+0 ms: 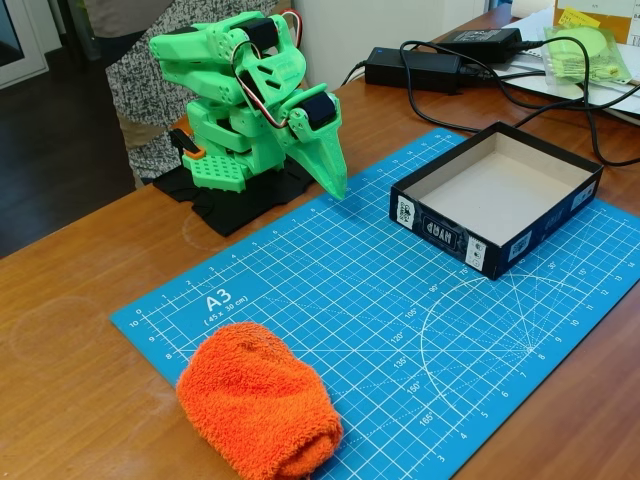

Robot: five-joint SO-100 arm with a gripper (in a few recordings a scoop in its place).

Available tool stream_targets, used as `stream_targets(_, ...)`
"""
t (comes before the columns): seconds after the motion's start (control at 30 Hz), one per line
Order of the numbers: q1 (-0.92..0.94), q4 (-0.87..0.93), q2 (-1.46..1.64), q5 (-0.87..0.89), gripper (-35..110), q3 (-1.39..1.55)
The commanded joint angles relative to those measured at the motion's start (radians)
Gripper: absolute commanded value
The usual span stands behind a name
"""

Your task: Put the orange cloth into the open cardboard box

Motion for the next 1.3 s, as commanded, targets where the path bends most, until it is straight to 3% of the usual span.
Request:
stream_targets(0.0,0.025,0.000,0.014,-0.025,1,0.012)
stream_targets(0.53,0.064,0.002,0.014,-0.048,5,-0.018)
stream_targets(0.7,0.304,-0.025,-0.021,-0.074,26,-0.256)
stream_targets(0.9,0.408,-0.129,-0.495,-0.051,33,-0.518)
stream_targets(1.1,0.514,-0.278,-0.801,-0.104,34,-0.583)
stream_targets(1.27,0.621,-0.290,-1.355,-0.103,35,-0.870)
